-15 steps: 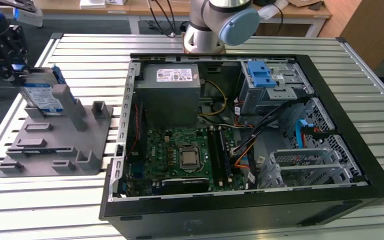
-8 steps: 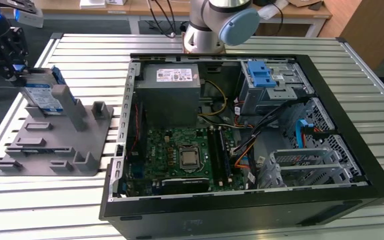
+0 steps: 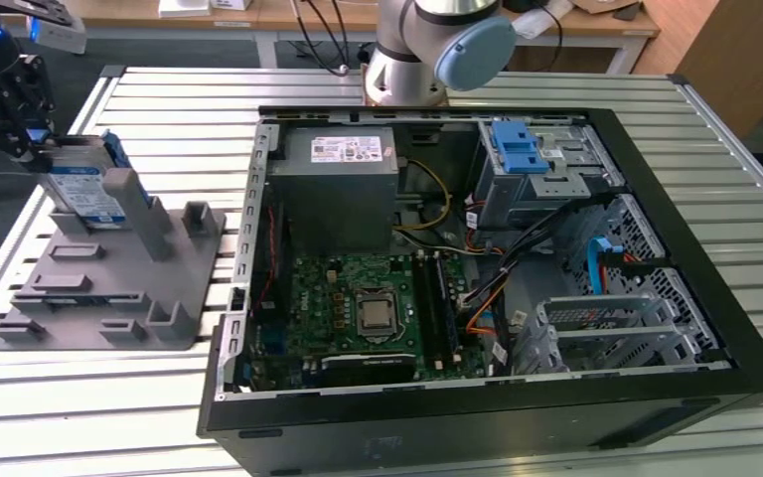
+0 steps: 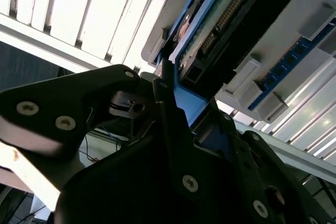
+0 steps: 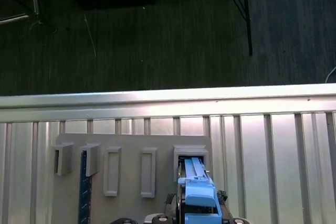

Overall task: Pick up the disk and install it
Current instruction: 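Pick up the disk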

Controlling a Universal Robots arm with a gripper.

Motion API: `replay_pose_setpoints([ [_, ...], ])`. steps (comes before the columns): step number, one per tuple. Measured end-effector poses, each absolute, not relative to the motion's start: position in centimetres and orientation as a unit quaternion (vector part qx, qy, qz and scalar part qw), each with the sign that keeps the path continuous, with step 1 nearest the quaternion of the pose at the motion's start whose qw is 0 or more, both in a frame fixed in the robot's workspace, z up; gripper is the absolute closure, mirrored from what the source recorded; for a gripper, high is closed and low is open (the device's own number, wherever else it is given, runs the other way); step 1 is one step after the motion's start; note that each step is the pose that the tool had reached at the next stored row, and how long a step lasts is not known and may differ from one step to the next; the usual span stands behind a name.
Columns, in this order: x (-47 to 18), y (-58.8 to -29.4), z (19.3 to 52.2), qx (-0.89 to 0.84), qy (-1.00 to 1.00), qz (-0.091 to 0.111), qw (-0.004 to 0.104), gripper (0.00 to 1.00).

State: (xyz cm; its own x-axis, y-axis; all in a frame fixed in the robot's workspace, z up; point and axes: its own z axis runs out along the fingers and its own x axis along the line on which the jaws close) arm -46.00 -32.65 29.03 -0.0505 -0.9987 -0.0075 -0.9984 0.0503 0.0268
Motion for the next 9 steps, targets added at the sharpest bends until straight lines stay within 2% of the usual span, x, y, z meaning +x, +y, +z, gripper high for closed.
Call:
replay_pose_setpoints([
  [9, -46.01, -32.67, 29.02, 0.705, -0.709, -0.012, 0.007, 0.63],
])
